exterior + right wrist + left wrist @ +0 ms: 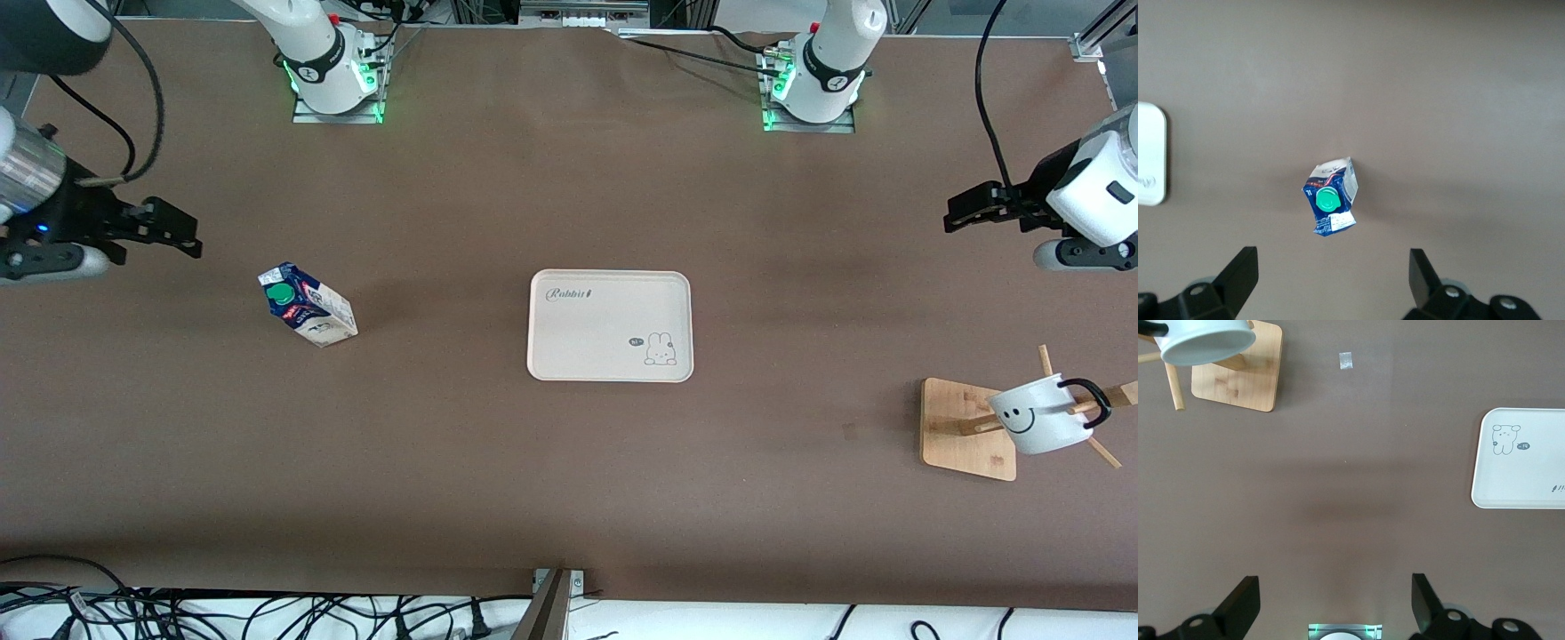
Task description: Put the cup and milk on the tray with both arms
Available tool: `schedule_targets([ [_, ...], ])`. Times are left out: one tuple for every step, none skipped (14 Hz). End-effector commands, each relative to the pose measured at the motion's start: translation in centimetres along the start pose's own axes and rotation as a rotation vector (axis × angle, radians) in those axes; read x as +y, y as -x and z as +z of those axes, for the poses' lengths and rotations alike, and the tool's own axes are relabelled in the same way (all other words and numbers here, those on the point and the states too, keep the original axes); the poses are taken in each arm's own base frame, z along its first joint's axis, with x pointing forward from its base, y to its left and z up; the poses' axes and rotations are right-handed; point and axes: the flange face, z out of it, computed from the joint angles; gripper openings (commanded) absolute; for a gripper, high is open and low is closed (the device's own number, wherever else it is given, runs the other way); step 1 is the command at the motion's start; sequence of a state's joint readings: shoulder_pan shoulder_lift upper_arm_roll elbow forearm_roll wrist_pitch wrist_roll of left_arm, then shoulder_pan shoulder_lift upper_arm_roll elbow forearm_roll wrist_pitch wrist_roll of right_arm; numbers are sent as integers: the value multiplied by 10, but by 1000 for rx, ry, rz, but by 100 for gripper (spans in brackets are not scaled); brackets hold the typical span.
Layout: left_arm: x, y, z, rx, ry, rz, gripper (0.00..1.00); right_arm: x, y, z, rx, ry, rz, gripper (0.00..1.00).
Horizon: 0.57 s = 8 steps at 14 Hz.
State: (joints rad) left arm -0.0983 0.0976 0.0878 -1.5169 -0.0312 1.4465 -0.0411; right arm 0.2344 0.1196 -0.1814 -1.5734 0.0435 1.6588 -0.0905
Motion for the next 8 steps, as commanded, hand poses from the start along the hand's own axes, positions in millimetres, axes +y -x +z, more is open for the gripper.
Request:
schedule_targets([
  [6, -6, -2, 0, 18, -17, 100, -3, -13, 38, -77, -5, -101, 100],
  [12, -10, 4, -10, 16, -7, 100, -2, -17, 57, -107, -4, -100, 100],
  [15, -13, 8, -13, 18, -4, 100, -2, -18, 74, -126, -5, -98, 100],
  [15, -20, 13, -4, 19, -5, 100, -3, -19, 91, -137, -3, -103, 100],
  [16, -28, 18, 13, 21, -4, 100, -5, -17, 111, -140, -3, -105, 100],
  [18, -36, 26, 19, 18, -2, 100, -4, -13, 129, -143, -3, -106, 100],
  [20, -42, 30, 38, 16, 0, 100, -3, -10, 144, -140, -3, -105, 100],
  [19, -48, 31, 77, 20, 2, 100, -2, -7, 160, -139, -2, -103, 100],
])
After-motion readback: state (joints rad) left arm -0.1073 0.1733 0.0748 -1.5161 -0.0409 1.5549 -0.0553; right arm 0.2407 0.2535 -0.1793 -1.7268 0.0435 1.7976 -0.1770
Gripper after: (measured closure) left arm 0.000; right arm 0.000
